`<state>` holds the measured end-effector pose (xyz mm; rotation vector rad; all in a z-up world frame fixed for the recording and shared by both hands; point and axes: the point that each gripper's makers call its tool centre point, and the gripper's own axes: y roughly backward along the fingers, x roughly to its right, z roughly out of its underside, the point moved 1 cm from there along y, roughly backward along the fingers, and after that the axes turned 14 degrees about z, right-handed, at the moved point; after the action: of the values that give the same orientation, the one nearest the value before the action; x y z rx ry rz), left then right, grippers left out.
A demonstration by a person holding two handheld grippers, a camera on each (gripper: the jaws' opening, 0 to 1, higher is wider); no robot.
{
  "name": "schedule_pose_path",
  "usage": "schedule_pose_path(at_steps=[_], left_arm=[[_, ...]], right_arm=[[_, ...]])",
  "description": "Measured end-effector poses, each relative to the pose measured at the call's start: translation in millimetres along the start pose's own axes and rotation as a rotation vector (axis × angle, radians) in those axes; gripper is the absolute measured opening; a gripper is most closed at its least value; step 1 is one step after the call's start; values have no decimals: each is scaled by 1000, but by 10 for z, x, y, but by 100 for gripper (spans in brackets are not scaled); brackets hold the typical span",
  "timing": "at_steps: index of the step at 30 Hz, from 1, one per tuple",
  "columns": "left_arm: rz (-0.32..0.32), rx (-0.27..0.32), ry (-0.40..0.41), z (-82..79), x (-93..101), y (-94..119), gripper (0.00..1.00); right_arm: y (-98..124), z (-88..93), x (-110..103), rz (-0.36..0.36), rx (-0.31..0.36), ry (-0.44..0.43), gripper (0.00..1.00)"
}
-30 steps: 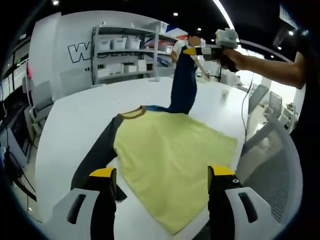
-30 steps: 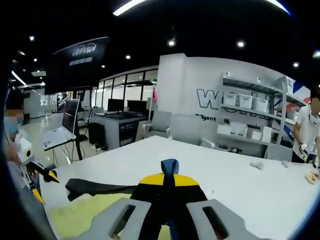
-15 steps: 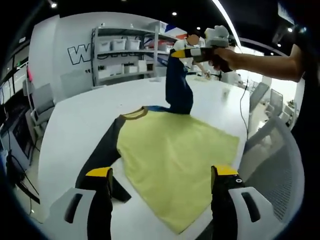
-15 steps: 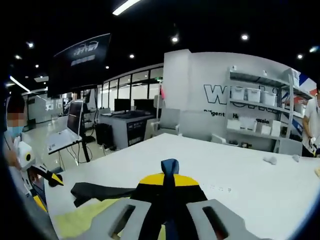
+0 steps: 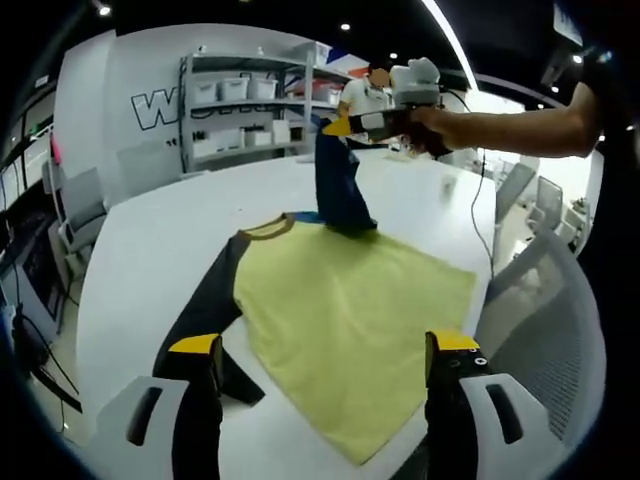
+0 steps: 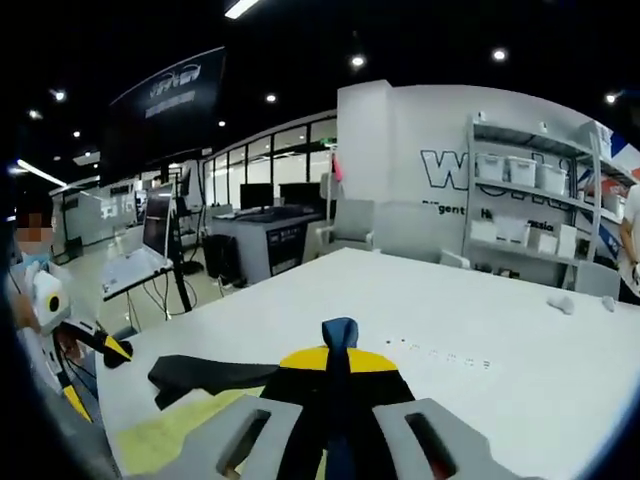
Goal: Fold the garment on the visible template until the final outline fits inside the template.
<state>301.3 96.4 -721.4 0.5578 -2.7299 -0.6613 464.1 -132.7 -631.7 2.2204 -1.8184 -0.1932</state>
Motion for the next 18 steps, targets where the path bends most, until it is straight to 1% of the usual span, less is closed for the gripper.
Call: schedule_pose_path(at_steps=[6, 9, 15, 18], left_arm=[[5, 3, 4, -4, 9, -8, 85], [10, 1, 2, -8, 16, -25, 86], [18, -2, -3, -24, 25, -48, 86], [20, -4, -3, -24, 13, -46, 86]], right_arm=[[-93, 62, -85, -21, -21, -7, 0], [-145, 72, -122, -33, -31, -28, 0], [-230, 38, -192, -53, -37, -50, 0], [-279, 9, -270, -72, -39, -41, 0]])
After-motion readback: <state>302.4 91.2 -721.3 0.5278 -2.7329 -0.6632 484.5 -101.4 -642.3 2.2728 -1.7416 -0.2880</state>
